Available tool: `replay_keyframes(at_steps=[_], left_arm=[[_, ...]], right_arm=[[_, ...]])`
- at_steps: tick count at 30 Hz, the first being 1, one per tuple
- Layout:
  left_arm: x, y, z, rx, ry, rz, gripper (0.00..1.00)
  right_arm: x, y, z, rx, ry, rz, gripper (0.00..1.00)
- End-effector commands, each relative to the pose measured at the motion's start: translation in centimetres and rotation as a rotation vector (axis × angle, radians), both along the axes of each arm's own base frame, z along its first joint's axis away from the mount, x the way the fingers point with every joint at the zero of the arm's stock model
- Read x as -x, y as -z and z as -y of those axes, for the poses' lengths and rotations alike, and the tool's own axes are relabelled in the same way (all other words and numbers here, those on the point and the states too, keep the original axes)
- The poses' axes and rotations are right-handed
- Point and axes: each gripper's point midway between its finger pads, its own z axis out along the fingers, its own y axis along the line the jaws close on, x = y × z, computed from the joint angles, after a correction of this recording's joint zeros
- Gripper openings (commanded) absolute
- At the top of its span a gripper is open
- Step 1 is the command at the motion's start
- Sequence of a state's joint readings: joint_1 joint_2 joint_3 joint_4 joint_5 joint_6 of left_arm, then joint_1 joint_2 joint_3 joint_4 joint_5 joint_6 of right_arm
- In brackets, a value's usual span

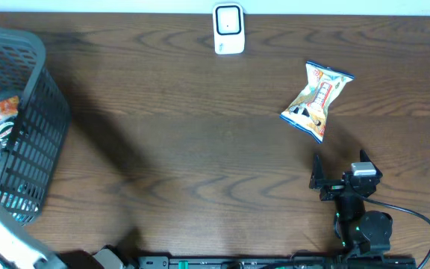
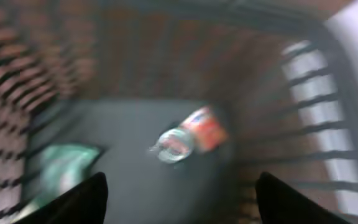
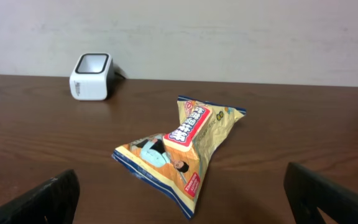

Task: Scan the item barcode
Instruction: 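Release the snack bag on the table right of the scanner, then reach the left gripper into the basket and grasp the green wipes pack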

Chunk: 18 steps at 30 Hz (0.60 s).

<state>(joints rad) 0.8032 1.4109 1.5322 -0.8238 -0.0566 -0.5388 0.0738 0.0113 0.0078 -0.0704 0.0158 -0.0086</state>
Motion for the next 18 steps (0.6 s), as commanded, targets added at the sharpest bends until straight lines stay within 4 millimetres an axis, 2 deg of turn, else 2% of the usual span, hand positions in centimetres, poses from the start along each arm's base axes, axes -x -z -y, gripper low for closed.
replay_keyframes(at_steps=[1,6,8,11,18], left_arm=[[1.4,5.1,-1.2,0.100,-0.057,-0.179,0.75],[4.9,11.4,-1.9,0.212,-0.202,-0.464,0.75],[5.8,12.9,-2.1,0.233,-0.246,-0.530,0.75],[5.6,15.3,-2.4,0.275,-0.240,-0.589,0.75],[5.7,19.3,-2.5,0.342,-0.231,-0.682,0.75]], right_arm=[[0.0,0.1,0.1,0.007,0.006,0.000,0.99],[0.0,0.1,0.1,0.007,0.006,0.000,0.99],[0.0,0.1,0.1,0.007,0.006,0.000,0.99],[0.0,0.1,0.1,0.008,0.006,0.000,0.99],[0.0,0.1,0.1,0.008,0.006,0.000,0.99]])
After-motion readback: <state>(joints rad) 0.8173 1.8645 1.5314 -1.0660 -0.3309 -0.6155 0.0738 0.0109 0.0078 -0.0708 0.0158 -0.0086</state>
